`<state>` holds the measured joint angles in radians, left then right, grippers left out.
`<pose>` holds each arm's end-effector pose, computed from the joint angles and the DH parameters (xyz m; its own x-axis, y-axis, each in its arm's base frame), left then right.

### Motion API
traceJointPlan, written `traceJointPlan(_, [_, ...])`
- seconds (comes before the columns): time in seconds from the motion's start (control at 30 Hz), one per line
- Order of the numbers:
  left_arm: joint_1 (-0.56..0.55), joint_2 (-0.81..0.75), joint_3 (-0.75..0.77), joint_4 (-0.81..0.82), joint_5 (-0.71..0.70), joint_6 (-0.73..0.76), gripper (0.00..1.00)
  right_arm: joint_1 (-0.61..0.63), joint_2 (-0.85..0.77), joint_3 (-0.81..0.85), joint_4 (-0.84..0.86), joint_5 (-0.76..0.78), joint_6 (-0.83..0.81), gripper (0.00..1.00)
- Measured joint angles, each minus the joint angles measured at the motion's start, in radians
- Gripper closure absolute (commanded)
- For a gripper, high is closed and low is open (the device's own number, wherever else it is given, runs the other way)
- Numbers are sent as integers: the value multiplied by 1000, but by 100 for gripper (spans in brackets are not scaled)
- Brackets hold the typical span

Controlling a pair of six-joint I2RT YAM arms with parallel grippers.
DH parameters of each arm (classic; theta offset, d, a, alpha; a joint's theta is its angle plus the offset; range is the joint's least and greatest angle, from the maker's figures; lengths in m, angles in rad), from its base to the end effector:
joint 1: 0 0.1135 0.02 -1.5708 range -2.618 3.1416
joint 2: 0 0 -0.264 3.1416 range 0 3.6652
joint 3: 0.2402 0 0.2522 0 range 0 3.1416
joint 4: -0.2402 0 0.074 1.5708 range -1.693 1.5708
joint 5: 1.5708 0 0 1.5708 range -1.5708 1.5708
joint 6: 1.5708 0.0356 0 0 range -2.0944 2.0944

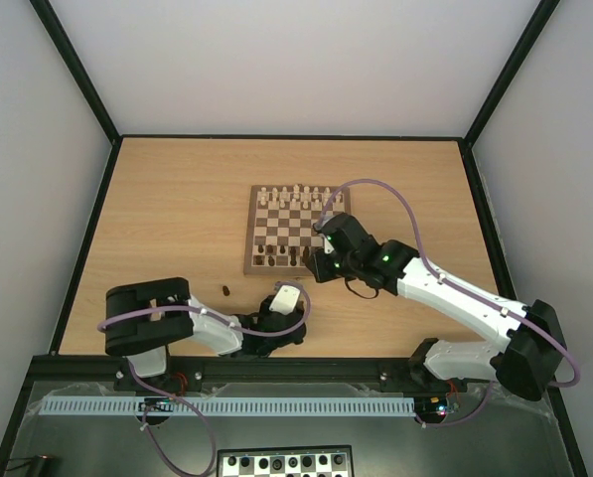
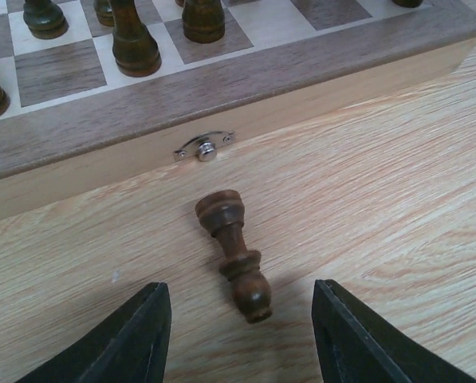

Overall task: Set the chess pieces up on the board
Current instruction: Place the chess piece at the center of the board.

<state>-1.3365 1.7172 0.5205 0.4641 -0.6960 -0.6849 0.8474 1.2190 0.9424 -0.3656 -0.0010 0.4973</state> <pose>0.0870 -0.2663 0.1008 -0.5224 0.0978 -0.8470 0.3942 0.9086 -0.1382 0.1779 0.2015 0.2865 -0.7063 -0.0791 -0.7035 -0.4701 0.7954 0.3825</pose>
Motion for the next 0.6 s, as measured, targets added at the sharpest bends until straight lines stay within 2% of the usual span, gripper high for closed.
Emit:
traceJointPlan(0.2, [0,-77,-9,-38,13,6,46,-10,0,-2,-5,3,0,83])
traceJointPlan(0.37, [-18,-236,-8,-107,1,13,40,-11,0,-2,-10,5,-1,83])
traceJointPlan(0.6, [-32,-402,-6,-215,-31,11,39,-11,0,-2,-10,5,-1,83])
